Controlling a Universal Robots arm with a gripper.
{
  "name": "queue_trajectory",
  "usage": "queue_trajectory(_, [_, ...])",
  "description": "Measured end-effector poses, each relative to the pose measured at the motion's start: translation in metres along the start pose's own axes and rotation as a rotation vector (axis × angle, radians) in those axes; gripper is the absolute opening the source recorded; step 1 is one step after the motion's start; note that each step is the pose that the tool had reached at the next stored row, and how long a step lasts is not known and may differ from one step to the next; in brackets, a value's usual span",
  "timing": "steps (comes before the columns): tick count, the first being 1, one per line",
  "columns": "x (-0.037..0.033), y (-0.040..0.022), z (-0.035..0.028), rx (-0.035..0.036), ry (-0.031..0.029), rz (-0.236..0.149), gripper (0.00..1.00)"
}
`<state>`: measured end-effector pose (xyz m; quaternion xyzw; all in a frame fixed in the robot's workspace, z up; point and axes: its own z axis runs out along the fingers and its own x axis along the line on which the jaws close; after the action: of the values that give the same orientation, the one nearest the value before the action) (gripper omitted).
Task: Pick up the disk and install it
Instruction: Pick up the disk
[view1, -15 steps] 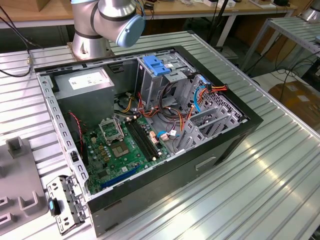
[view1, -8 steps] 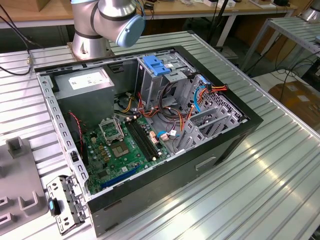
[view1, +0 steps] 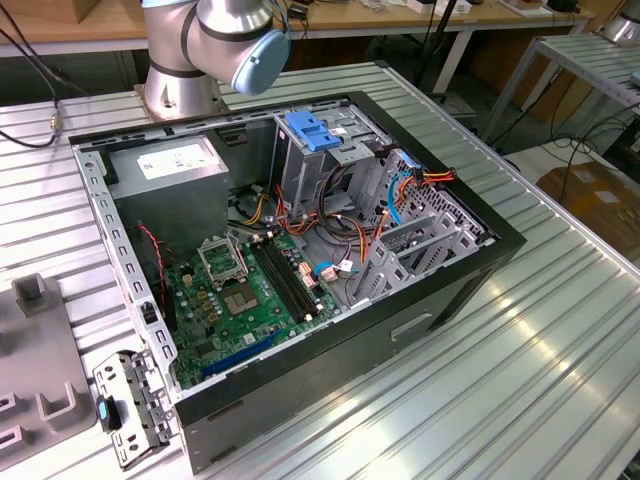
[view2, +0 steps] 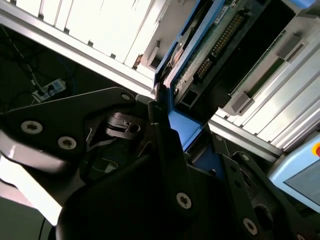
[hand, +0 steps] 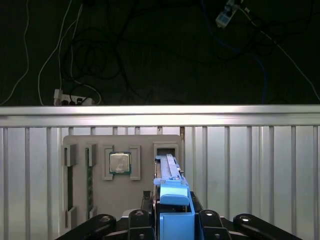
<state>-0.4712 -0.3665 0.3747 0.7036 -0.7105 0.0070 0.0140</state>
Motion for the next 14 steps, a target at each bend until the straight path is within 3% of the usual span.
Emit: queue_trajectory(14, [0.0008, 0.0003, -0.0269, 0.0001, 0.0001, 0.0, 0.37])
